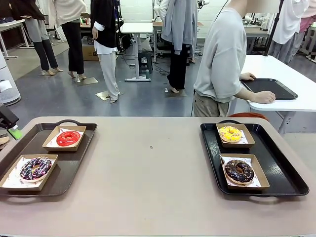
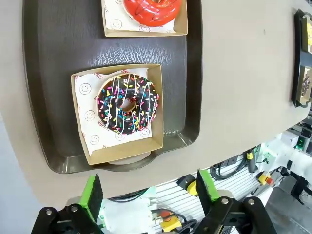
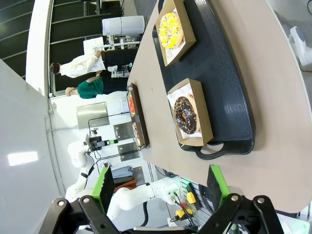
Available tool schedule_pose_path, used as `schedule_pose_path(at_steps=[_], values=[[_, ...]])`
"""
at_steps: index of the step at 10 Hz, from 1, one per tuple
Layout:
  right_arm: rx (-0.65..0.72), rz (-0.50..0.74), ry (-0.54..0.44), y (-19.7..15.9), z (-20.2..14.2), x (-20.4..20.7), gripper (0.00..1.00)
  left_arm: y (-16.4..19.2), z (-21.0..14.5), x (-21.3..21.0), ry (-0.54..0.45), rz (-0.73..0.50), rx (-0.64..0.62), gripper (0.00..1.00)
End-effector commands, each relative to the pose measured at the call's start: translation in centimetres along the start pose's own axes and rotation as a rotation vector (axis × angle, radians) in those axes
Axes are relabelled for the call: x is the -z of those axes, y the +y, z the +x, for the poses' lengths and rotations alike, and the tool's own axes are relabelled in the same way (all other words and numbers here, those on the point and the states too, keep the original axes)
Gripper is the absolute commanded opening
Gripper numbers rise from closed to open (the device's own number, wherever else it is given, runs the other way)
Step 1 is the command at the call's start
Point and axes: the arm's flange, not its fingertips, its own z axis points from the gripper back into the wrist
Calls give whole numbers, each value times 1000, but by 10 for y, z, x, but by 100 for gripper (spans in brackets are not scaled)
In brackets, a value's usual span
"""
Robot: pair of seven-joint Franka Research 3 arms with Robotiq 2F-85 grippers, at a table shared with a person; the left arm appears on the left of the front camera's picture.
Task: Individually package the donuts and arrange them on the tray.
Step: Place the picked Paper togo box on the Handle tray.
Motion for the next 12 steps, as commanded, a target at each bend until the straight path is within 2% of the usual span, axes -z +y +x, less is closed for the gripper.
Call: schedule_pose_path(at_steps=[1, 9, 11, 12], values=[[6, 1, 6, 0, -2, -1, 100, -1, 2, 6, -2, 11, 6, 100], [6, 1, 6, 0, -2, -1, 100, -2, 1, 4, 9, 4, 4, 100], [6, 1, 6, 0, -2, -1, 100, 31, -3, -38, -120, -294, -71, 100], [6, 1, 6, 0, -2, -1, 100, 56, -9, -54, -186, -401, -88, 100]])
